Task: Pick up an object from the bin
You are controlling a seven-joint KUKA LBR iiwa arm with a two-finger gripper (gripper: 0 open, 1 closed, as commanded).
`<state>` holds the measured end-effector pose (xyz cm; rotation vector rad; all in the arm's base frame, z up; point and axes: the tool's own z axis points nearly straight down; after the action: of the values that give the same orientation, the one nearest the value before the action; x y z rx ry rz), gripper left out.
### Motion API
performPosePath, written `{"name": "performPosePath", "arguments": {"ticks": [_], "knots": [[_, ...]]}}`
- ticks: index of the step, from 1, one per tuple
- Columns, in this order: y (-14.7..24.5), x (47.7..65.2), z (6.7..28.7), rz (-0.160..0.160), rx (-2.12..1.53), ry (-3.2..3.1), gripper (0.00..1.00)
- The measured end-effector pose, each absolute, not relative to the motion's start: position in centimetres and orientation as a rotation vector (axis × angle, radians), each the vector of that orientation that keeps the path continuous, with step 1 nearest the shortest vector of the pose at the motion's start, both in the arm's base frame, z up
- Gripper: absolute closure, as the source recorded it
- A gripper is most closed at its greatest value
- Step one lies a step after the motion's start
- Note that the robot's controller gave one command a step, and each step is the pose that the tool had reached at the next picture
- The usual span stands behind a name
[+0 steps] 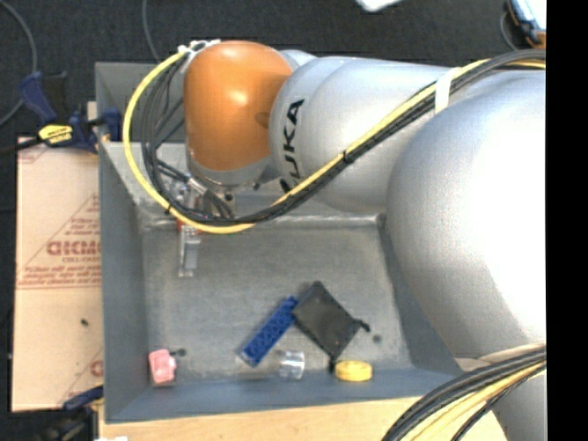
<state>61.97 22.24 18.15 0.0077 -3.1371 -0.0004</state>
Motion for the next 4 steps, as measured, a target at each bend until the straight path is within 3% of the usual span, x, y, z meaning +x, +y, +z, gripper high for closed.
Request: {"name": "performPosePath", "arguments": {"ticks": [1,2,3,4], "knots": [[22.1,62.1,18.7,-0.003,0.000,-3.145,0.00],[21.5,62.7,13.4,-0.004,0.292,-3.136,0.00],[20.5,61.7,9.4,-0.002,0.720,-3.065,0.00],[15.9,60.4,8.0,-0.006,0.183,-3.146,0.00]]}}
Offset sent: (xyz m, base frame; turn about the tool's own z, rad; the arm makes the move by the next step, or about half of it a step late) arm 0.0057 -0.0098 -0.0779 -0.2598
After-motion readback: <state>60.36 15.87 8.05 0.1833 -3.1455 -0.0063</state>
